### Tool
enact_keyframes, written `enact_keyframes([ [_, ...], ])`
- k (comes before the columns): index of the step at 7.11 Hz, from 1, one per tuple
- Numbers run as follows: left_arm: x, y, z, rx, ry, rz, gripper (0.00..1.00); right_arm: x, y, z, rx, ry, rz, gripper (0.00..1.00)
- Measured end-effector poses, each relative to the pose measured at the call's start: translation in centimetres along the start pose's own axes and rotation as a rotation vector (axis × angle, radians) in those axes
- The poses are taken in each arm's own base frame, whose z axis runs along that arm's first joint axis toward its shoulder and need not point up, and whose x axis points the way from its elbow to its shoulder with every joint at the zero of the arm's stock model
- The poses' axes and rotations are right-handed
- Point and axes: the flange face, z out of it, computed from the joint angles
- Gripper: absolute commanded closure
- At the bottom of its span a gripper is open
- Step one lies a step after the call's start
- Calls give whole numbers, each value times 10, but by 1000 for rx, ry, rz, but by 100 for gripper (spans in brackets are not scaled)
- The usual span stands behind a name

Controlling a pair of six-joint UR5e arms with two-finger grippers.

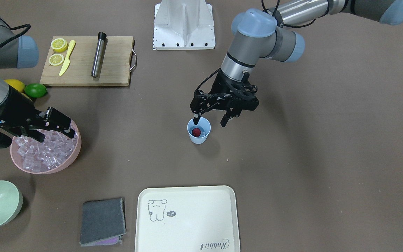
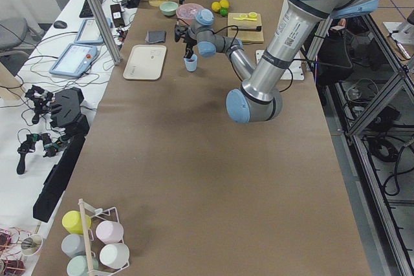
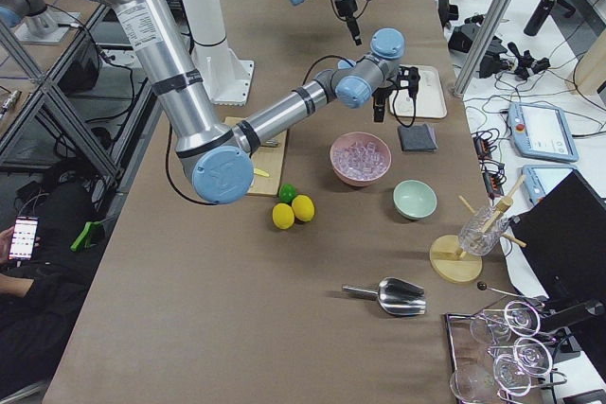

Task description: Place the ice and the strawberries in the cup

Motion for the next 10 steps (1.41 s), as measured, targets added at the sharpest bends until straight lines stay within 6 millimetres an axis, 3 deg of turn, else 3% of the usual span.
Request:
enact_keyframes([
  [1, -34, -30, -23, -3, -34, 93, 2, 17, -6, -8, 14, 13, -12, 1],
  [2, -83, -59, -47, 10, -80, 213, 2, 45, -12, -17, 21, 46, -38, 1],
  [5, -256, -134, -139, -12, -213, 503, 2, 149, -23, -45, -28, 284, -172, 1],
  [6, -305, -149, -169, -16, -248, 512, 2, 187, -21, -52, -62, 369, -227, 1],
  [10, -461, -182, -242, -52, -401, 416, 2, 328, 5, -117, -130, 438, -266, 1],
])
